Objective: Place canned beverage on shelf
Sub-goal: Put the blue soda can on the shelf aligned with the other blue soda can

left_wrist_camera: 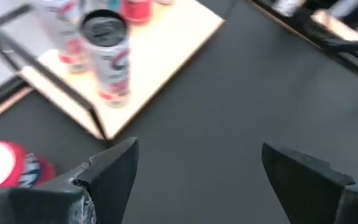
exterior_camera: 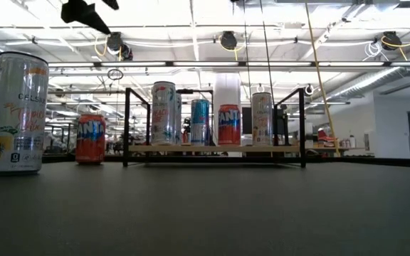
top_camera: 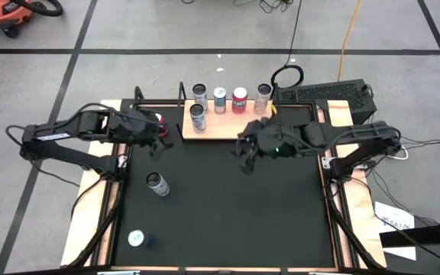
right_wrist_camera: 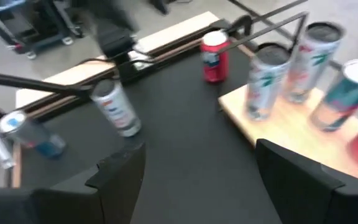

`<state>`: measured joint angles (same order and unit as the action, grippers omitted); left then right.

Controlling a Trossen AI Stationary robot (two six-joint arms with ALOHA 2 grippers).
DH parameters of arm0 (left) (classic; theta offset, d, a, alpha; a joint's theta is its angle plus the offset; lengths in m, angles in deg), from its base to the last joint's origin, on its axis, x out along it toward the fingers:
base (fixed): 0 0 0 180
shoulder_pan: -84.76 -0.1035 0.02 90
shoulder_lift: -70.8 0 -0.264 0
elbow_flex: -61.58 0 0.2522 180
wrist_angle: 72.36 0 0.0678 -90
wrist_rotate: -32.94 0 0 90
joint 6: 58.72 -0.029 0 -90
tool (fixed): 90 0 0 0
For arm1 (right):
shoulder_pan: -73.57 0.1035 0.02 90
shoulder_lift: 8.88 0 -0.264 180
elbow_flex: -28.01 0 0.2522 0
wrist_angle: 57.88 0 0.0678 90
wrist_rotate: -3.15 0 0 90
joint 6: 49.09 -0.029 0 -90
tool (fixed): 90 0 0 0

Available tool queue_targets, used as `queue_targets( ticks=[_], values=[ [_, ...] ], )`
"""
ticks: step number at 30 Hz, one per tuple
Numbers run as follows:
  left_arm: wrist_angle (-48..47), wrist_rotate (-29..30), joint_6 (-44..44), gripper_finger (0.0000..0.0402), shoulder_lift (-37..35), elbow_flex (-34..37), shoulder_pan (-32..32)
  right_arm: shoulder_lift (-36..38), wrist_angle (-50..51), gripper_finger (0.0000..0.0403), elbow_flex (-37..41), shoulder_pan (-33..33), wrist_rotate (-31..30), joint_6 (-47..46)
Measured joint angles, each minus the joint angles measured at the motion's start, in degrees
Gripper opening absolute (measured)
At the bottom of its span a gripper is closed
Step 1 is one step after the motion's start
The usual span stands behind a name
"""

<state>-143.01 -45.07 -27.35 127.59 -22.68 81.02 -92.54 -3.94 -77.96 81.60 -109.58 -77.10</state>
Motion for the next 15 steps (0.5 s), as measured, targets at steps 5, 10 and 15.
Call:
queue_targets(
  ticks=[5, 10, 15],
  values=[
    [-1.0, 3.7, 1.4, 0.0340, -0.7, 0.0, -1.2, -0.2, -2.4, 0.0293, 0.0, 4.2, 0.0, -4.2],
    [-1.4, -0.9, 5.7, 0.0340, -0.9, 0.0, -2.4, -0.1, -3.4, 0.0293, 0.0, 6.0, -1.7, -5.8],
    [-7.4, -17.7, 1.1, 0.0331, -0.5, 0.0, 4.5, -0.1, -2.0, 0.0293, 0.0, 7.1, -2.8, -5.8]
  ],
)
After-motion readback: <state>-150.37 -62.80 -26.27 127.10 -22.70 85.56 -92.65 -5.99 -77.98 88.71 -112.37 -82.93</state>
